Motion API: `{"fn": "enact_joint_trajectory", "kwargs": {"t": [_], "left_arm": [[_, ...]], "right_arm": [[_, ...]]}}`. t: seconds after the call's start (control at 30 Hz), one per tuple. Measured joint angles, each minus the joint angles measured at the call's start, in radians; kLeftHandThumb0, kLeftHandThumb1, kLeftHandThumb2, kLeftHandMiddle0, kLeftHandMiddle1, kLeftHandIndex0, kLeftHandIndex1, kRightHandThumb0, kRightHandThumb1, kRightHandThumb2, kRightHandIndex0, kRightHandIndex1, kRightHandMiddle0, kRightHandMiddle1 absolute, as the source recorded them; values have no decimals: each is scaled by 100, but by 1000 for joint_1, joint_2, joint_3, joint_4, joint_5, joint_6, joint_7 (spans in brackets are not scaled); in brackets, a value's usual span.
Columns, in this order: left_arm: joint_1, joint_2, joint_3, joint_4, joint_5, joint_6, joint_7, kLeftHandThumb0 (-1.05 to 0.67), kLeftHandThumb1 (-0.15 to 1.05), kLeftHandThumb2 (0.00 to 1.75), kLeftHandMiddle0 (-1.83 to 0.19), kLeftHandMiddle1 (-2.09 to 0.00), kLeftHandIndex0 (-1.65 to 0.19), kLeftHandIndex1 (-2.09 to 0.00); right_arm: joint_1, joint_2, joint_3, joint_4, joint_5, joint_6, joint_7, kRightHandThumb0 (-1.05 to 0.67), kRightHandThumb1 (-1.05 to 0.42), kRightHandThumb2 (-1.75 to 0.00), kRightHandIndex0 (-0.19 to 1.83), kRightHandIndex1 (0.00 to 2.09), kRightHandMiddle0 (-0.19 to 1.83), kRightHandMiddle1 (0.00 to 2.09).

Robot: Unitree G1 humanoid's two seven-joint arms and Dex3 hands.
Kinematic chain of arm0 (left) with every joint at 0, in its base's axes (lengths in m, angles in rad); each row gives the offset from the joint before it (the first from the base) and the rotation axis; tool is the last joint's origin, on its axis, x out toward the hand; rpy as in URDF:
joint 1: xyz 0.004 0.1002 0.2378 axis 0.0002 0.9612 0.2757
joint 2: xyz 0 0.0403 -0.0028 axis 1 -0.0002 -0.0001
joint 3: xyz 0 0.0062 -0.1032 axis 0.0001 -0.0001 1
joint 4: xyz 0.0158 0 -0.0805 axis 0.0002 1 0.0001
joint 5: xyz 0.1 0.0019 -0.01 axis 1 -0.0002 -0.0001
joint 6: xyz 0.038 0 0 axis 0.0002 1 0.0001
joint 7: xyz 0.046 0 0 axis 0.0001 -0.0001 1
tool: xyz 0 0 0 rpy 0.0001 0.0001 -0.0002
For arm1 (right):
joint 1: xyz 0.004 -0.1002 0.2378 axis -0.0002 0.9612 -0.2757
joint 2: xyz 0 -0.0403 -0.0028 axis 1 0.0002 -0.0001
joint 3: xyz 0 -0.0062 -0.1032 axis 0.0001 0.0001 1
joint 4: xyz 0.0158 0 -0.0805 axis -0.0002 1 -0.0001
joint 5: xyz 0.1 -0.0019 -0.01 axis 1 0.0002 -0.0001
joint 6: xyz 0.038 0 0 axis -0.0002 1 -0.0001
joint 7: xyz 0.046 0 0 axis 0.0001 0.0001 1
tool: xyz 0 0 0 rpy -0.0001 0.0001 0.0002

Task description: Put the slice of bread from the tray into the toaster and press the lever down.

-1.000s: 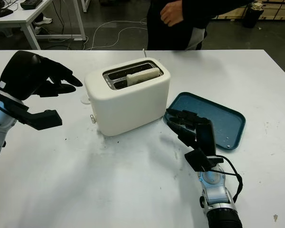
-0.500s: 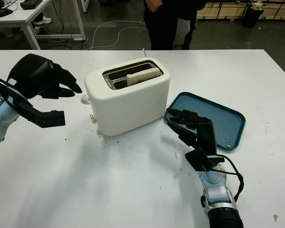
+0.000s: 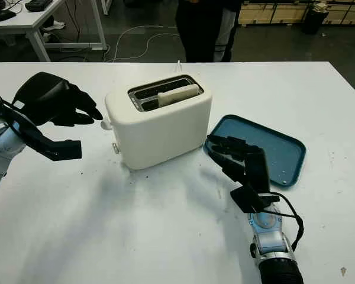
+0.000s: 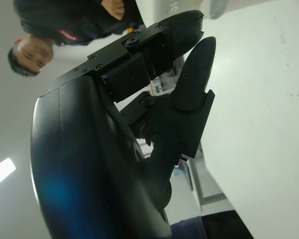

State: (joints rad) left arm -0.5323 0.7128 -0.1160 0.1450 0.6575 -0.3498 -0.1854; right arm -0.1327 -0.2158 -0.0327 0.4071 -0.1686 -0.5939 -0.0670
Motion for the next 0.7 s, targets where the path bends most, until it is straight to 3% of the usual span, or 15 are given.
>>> {"fn": "enact_joint_trajectory", "kwargs": {"t": [0.2,0.7], "left_arm": [[0,0,0,0,-19,-3,1,-39,84,0,-108,-107,-135,-1],[0,-1,-3,6,-42,-6,-33,-33,83,0,-112,-103,-134,-1]], "right_arm": [[0,0,0,0,-1,0,-1,-47,-87,0,108,17,105,0],[0,1,0,2,-5,0,-4,-49,-89,0,108,17,105,0]]}}
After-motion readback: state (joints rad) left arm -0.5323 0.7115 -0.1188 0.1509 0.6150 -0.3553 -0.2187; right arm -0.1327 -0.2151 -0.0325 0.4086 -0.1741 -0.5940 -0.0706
